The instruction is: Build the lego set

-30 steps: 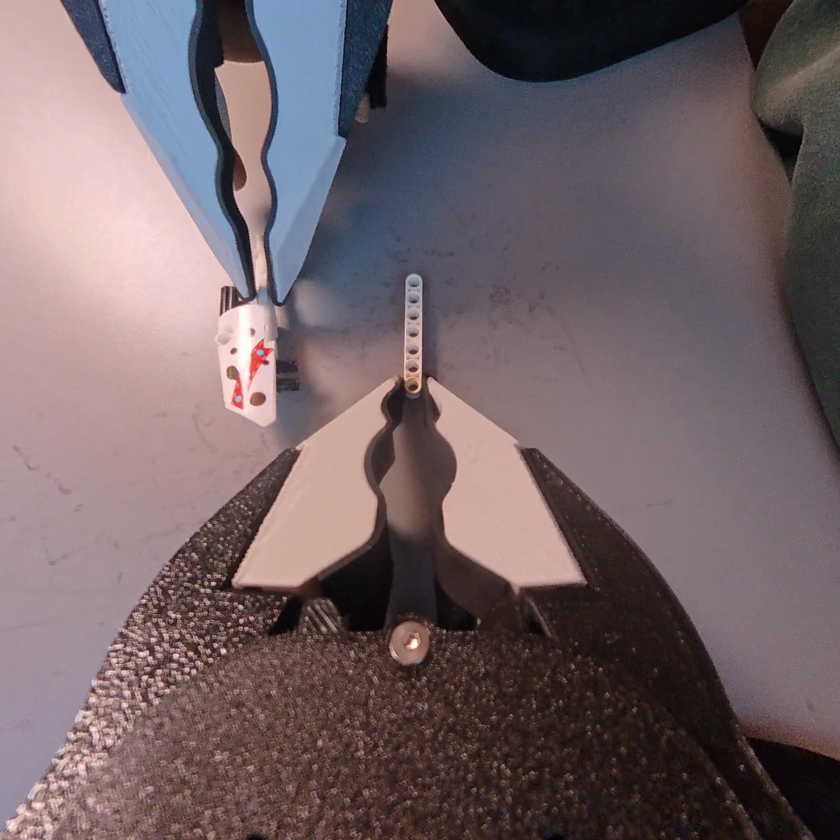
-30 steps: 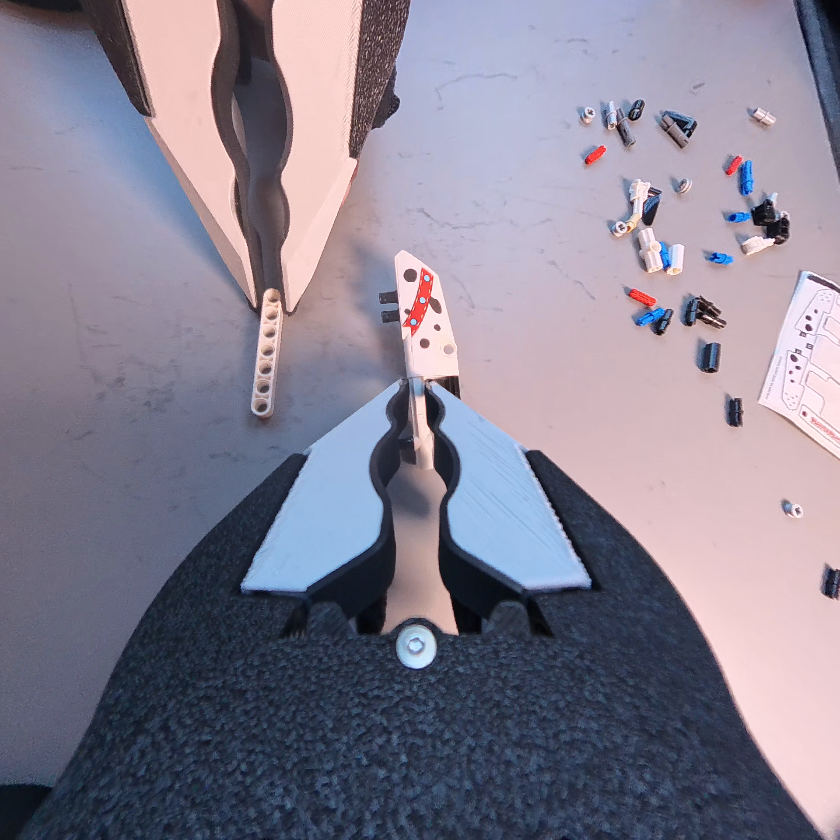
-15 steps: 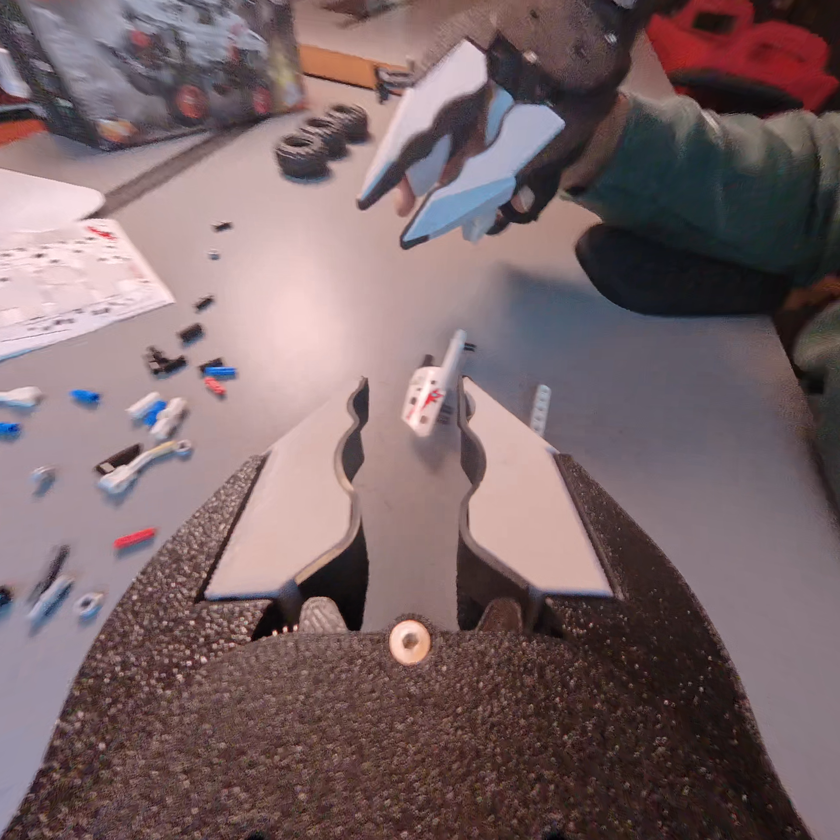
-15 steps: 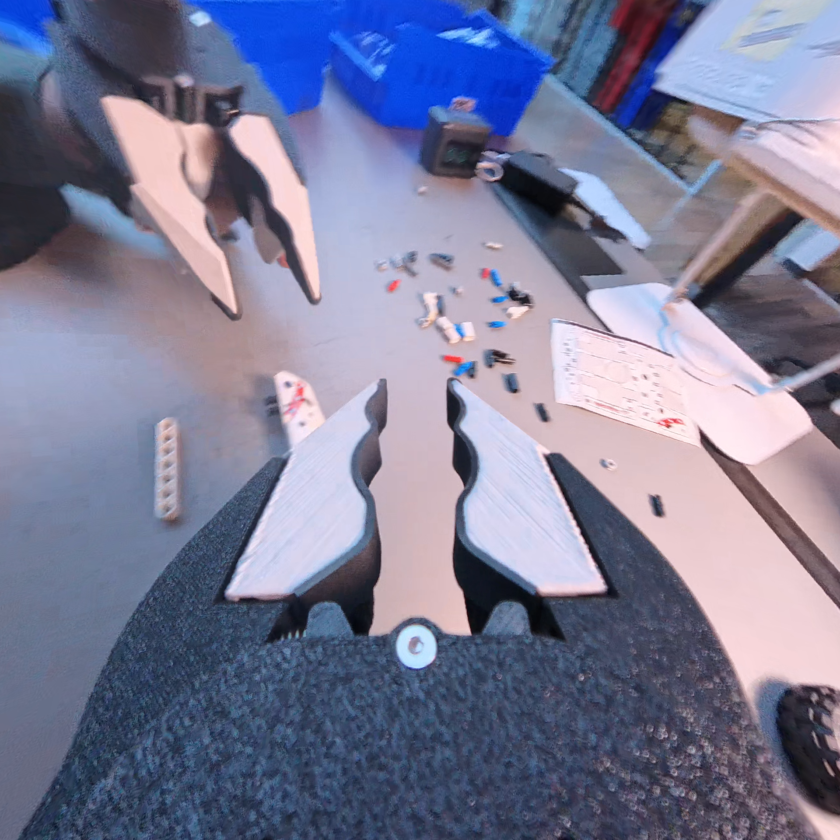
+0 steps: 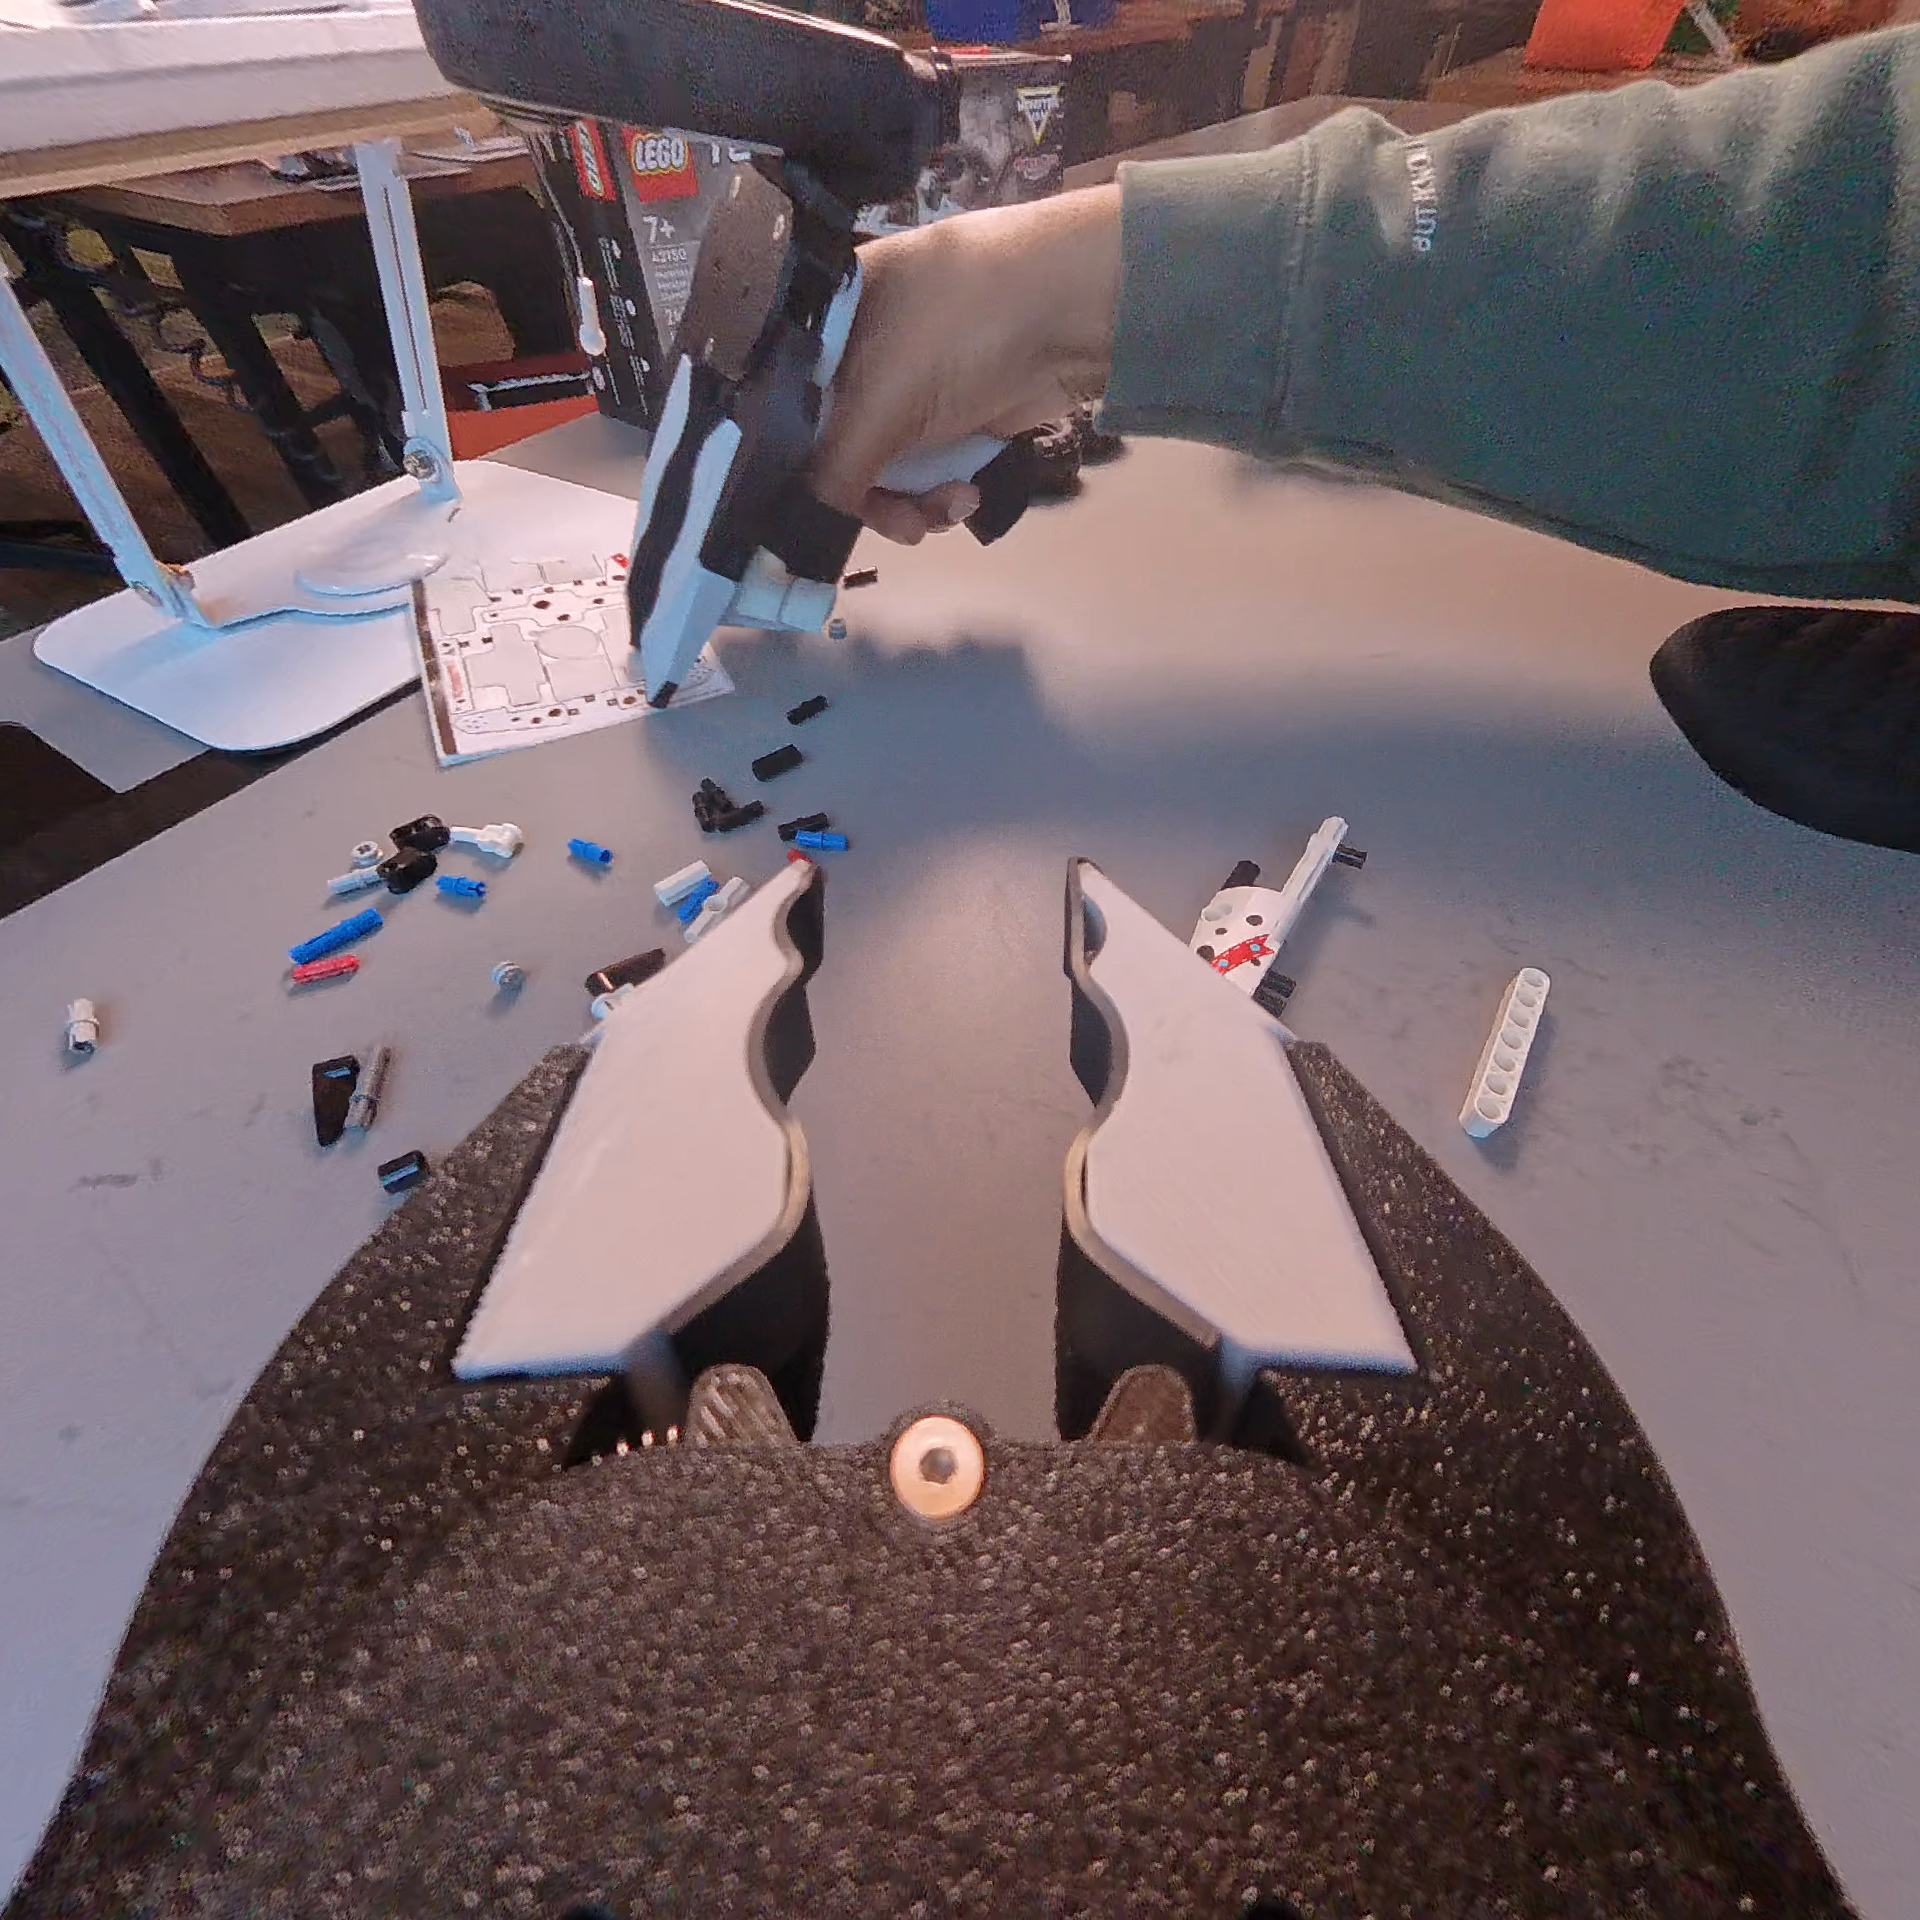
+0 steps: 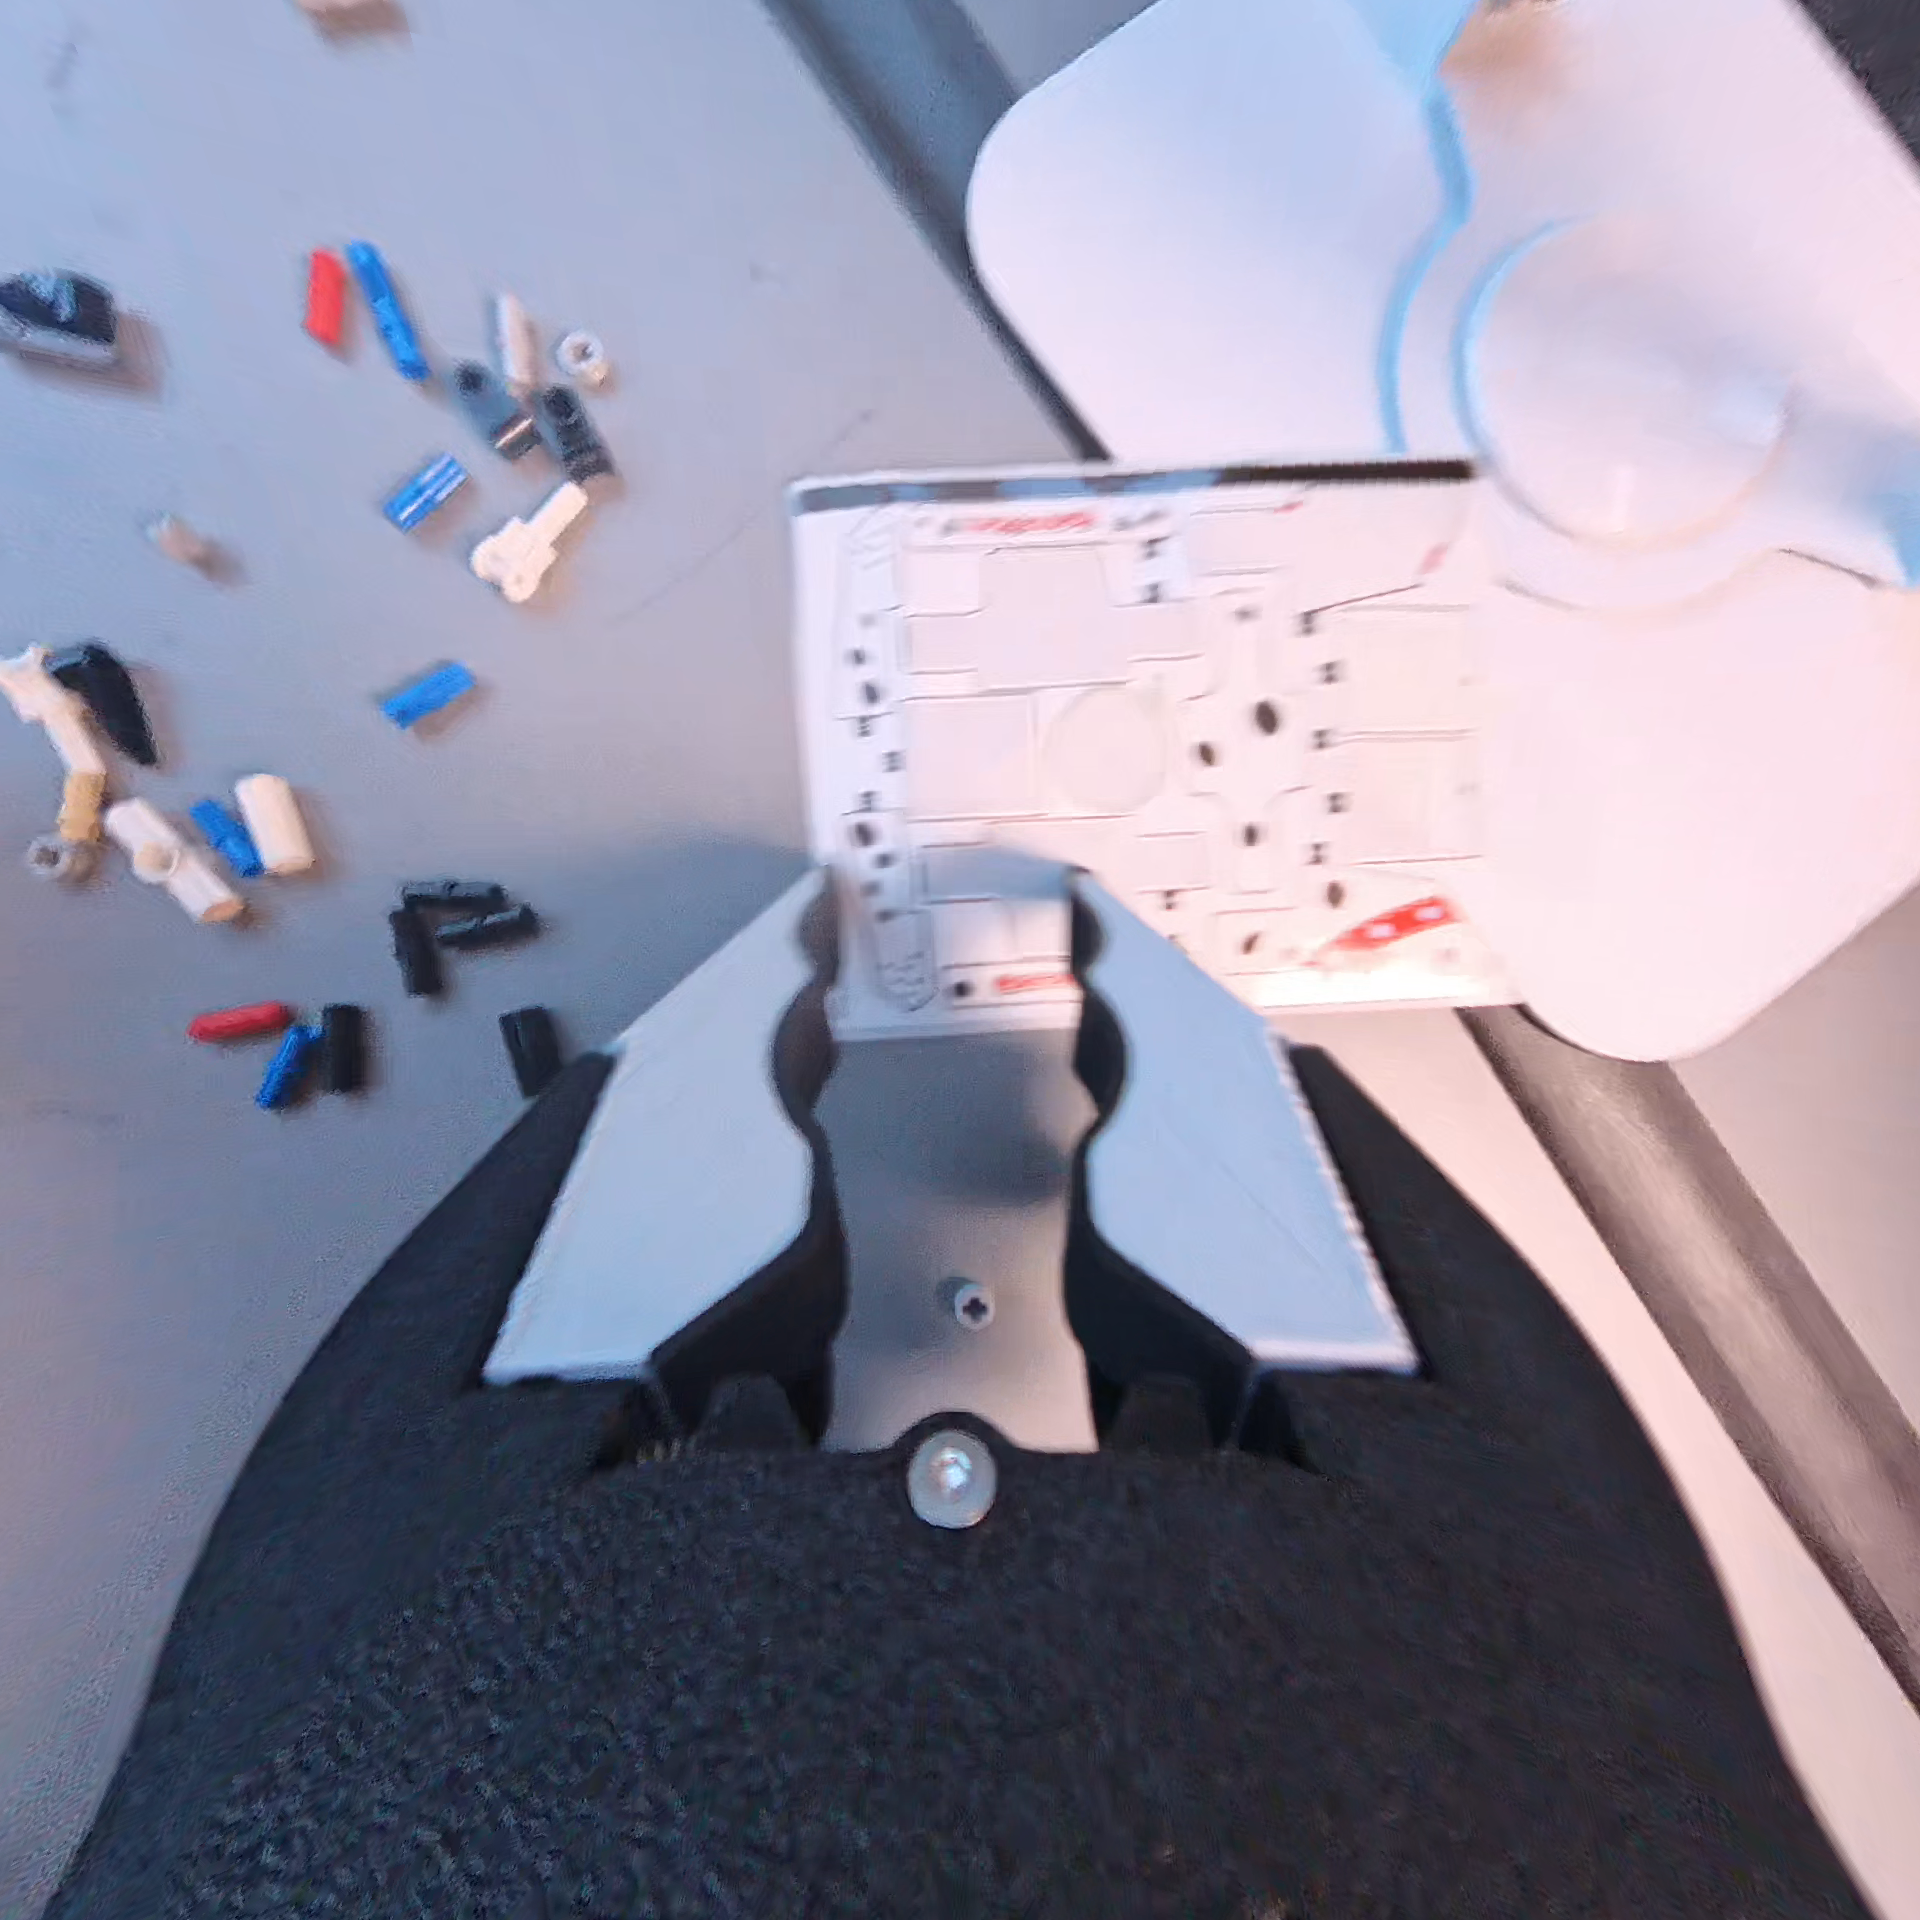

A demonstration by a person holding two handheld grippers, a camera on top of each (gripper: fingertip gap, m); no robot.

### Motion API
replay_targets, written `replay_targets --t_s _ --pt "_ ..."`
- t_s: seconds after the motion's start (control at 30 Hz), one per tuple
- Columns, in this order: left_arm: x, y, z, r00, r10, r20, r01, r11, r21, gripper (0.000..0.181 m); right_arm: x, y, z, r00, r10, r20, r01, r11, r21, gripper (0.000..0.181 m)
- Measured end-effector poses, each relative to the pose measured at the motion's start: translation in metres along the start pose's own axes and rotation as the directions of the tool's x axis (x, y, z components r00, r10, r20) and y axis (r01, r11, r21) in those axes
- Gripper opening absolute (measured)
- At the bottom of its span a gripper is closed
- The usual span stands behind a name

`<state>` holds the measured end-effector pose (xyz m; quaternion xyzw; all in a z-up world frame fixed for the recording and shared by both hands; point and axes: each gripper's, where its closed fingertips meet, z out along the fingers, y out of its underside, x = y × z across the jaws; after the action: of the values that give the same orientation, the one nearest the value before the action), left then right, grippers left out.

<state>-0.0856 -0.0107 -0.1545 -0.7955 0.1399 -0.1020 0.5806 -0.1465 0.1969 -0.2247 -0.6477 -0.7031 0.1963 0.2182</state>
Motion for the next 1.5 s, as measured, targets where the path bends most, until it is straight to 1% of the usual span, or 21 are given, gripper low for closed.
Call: replay_targets --t_s 0.03,0.1,0.13,0.27,0.3,0.37,0.43,0.5,0.53,0.57,0.6,0.63,0.7,0.77,0.9,1.03,1.13,1.23,1.3,1.37,1.5 --pt "0.001 0.001 0.001 1.000 0.001 -0.007 -0.001 1.000 -0.008 0.046 -0.006 0.000 0.001 0.999 -0.014 0.042 0.014 1.000 0.000 0.023" --pt "0.003 0.002 0.002 1.000 0.003 -0.019 -0.003 1.000 -0.020 0.045 -0.006 0.002 -0.001 0.999 -0.019 0.047 0.019 1.000 0.006 0.013" --pt "0.004 0.003 0.003 1.000 0.004 -0.025 -0.004 1.000 -0.022 0.044 -0.006 0.004 -0.003 0.998 -0.039 0.049 0.039 0.999 0.009 0.000" --pt "0.005 0.003 0.003 0.999 0.006 -0.036 -0.007 1.000 -0.026 0.043 -0.002 0.013 -0.021 0.991 -0.130 -0.026 0.131 0.989 0.072 0.000" --pt "0.005 0.004 0.004 0.999 0.003 -0.035 -0.004 1.000 -0.031 0.042 -0.001 0.012 -0.027 0.991 -0.127 -0.047 0.131 0.987 0.098 0.005" --pt "0.004 0.005 0.006 0.999 -0.003 -0.036 0.001 0.999 -0.044 0.042 -0.004 0.009 -0.032 0.993 -0.111 -0.037 0.115 0.986 0.118 0.038" --pt "0.004 0.007 0.008 0.999 -0.003 -0.037 0.001 0.998 -0.060 0.041 0.000 0.010 -0.026 0.997 -0.069 -0.033 0.072 0.994 0.083 0.068" --pt "0.005 0.008 0.008 0.999 0.009 -0.034 -0.011 0.998 -0.062 0.041 0.010 0.010 -0.013 0.999 -0.022 -0.042 0.024 0.999 0.044 0.081" --pt "0.006 0.008 0.007 0.999 0.017 -0.031 -0.018 0.998 -0.060 0.041 0.011 0.011 -0.006 1.000 0.020 -0.005 -0.020 1.000 0.021 0.080" --pt "0.006 0.008 0.006 0.999 0.022 -0.027 -0.023 0.998 -0.062 0.041 0.014 0.009 -0.003 0.995 0.098 0.024 -0.099 0.995 0.019 0.074" --pt "0.006 0.009 0.006 0.999 0.025 -0.025 -0.026 0.997 -0.066 0.041 0.022 0.006 -0.003 0.991 0.134 0.008 -0.134 0.991 0.030 0.054" --pt "0.007 0.010 0.005 0.999 0.027 -0.023 -0.029 0.997 -0.068 0.041 0.029 0.007 -0.003 0.992 0.128 -0.015 -0.128 0.991 0.024 0.041" --pt "0.006 0.010 0.005 0.999 0.027 -0.019 -0.029 0.997 -0.070 0.041 0.032 0.008 -0.004 0.990 0.142 -0.012 -0.142 0.990 0.020 0.033" --pt "0.006 0.012 0.006 1.000 0.019 -0.022 -0.021 0.996 -0.083 0.040 0.037 0.012 -0.006 0.990 0.137 -0.037 -0.137 0.990 0.017 0.015" --pt "0.006 0.013 0.007 0.999 0.021 -0.025 -0.023 0.996 -0.091 0.040 0.029 0.022 -0.017 0.995 0.058 -0.077 -0.054 0.997 0.046 0.008" --pt "0.007 0.003 0.003 0.999 -0.011 -0.031 0.010 1.000 -0.027 0.041 -0.013 0.013 -0.062 0.992 -0.054 -0.110 0.076 0.975 0.208 0.008" --pt "0.012 -0.019 -0.003 0.983 -0.147 -0.107 0.156 0.984 0.082 0.047 -0.068 0.019 -0.106 0.971 -0.186 -0.150 0.220 0.942 0.254 0.008" --pt "0.021 -0.043 -0.009 0.930 -0.286 -0.231 0.328 0.929 0.170 0.051 -0.120 0.037 -0.136 0.950 -0.276 -0.147 0.305 0.922 0.239 0.009" --pt "0.028 -0.050 -0.009 0.889 -0.346 -0.299 0.409 0.894 0.183 0.051 -0.150 0.049 -0.147 0.940 -0.320 -0.123 0.340 0.913 0.226 0.009" --pt "0.042 -0.054 -0.009 0.844 -0.369 -0.389 0.457 0.875 0.161 0.039 -0.173 0.055 -0.153 0.937 -0.337 -0.090 0.349 0.908 0.232 0.009" --pt "0.064 -0.052 -0.007 0.798 -0.381 -0.467 0.477 0.872 0.104 0.019 -0.190 0.061 -0.156 0.939 -0.339 -0.058 0.343 0.909 0.238 0.010"
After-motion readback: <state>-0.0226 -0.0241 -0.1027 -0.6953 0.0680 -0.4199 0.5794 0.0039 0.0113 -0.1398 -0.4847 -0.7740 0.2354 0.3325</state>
